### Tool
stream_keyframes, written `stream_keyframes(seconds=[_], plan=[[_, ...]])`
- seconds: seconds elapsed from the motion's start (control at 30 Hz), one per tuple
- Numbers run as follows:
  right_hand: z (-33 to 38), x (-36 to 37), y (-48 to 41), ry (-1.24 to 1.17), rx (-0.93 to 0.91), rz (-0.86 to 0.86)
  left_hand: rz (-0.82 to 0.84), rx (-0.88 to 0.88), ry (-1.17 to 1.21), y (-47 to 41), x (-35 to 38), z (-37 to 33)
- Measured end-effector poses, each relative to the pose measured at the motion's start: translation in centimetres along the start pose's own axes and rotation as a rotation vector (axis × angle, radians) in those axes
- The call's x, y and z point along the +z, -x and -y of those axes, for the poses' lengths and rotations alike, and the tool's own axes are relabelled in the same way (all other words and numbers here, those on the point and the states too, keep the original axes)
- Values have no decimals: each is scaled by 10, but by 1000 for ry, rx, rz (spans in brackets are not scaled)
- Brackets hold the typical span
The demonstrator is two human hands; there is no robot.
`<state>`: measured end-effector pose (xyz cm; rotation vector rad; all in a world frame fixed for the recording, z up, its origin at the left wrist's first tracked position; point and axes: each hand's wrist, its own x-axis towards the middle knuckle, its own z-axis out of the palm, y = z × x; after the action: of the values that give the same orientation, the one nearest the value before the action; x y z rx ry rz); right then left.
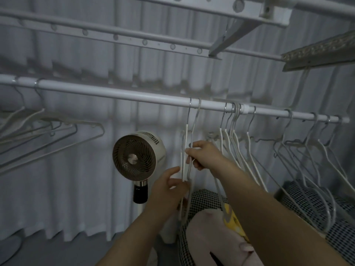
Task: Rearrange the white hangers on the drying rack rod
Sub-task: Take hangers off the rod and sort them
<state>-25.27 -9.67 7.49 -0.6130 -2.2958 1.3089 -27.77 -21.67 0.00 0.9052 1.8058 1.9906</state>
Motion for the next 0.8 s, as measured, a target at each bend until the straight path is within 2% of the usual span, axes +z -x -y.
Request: stream_keyframes(seconds=[0.23, 0.47, 0.63, 0.8], plan=[[21, 57, -12, -40, -50, -97, -222, 98, -15, -2, -74, -2], [44, 121, -20, -1, -144, -226, -270, 106, -80, 4, -154, -11], [62, 167, -29, 133, -197, -193, -311, 84, -116, 9, -208, -14], [82, 208, -38, 163, -216, -196, -352, 75, -120, 10, -253, -13]])
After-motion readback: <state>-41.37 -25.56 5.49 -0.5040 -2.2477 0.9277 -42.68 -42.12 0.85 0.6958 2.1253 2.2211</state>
